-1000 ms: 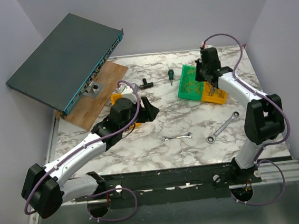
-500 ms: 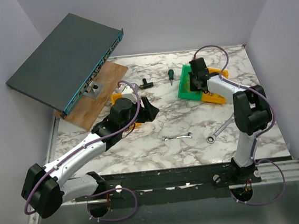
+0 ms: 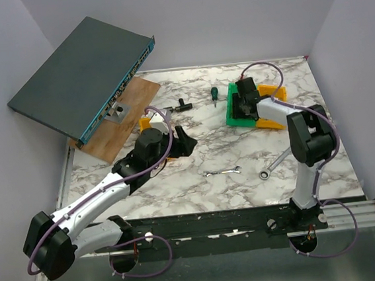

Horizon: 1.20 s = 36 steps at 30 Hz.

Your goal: Untangle the cables

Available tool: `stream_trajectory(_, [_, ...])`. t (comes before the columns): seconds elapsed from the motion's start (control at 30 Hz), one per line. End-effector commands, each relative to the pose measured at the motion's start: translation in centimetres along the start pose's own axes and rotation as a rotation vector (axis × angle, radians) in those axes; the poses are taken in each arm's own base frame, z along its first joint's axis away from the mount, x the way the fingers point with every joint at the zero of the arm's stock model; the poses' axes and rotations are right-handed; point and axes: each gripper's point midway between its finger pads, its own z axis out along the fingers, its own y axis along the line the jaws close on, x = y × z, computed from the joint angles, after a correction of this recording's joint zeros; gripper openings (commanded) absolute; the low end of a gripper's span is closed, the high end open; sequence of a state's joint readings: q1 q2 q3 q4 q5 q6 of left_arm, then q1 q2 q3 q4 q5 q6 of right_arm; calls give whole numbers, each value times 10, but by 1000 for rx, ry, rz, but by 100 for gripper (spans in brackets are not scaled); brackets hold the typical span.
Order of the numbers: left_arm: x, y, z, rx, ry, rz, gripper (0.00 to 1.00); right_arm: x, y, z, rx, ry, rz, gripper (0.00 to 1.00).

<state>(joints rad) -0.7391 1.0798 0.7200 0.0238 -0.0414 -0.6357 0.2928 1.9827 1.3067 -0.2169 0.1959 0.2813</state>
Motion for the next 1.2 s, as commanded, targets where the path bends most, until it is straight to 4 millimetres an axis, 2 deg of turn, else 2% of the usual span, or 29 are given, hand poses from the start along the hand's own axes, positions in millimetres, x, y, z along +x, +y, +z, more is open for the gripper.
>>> stream_trajectory(0.0, [-3,0,-6,24,-44,15,70,-59,1,-66,-44,-181,40,55])
stream_trajectory(0.03, [-2,1,-7,21,-48,17,71,-65,-1,-79,-42,-194,37,57])
stream_trajectory(0.07, [-3,4,-15,33,-79,36,82,-73,-4,-119,-74,-239,39,67])
stream_trajectory(0.17, [-3,9,-23,27,-107,43,92,-65,0,-145,-145,-266,55,78])
stream_trajectory(0.2, [-3,12,-26,14,-116,43,98,-58,3,-151,-181,-272,58,80])
stream_trajectory(0.27, [-4,20,-30,-25,-130,44,99,-49,7,-167,-246,-320,66,83])
stream_trajectory(0.4, [-6,47,-40,-136,-187,97,99,-45,0,-195,-312,-544,76,88])
stream_trajectory(0.43, [-6,55,-42,-168,-204,100,99,-34,6,-195,-360,-558,36,88])
stream_trajectory(0.47, [-6,58,-43,-177,-228,93,99,-32,20,-203,-451,-607,-20,88])
stream_trajectory(0.5, [-4,60,-44,-161,-251,103,99,-23,26,-204,-504,-617,-28,87])
stream_trajectory(0.53, [-1,59,-45,-127,-280,121,99,-23,29,-210,-538,-648,-15,87])
stream_trajectory(0.63, [-11,60,-57,-85,-413,161,99,-7,22,-209,-536,-665,28,88])
stream_trajectory(0.73, [-15,83,-69,-204,-444,200,99,12,12,-207,-502,-700,-43,86])
stream_trajectory(0.93, [-16,118,-89,-352,-547,236,99,19,-31,-203,-287,-800,-18,84])
stream_trajectory(1.03, [-19,128,-96,-377,-627,268,99,20,-56,-199,-157,-853,2,83])
stream_trajectory(1.07, [-22,134,-100,-411,-654,241,99,19,-61,-199,-133,-883,13,83])
stream_trajectory(1.17, [-33,134,-106,-429,-716,271,99,19,-74,-194,-67,-937,28,83])
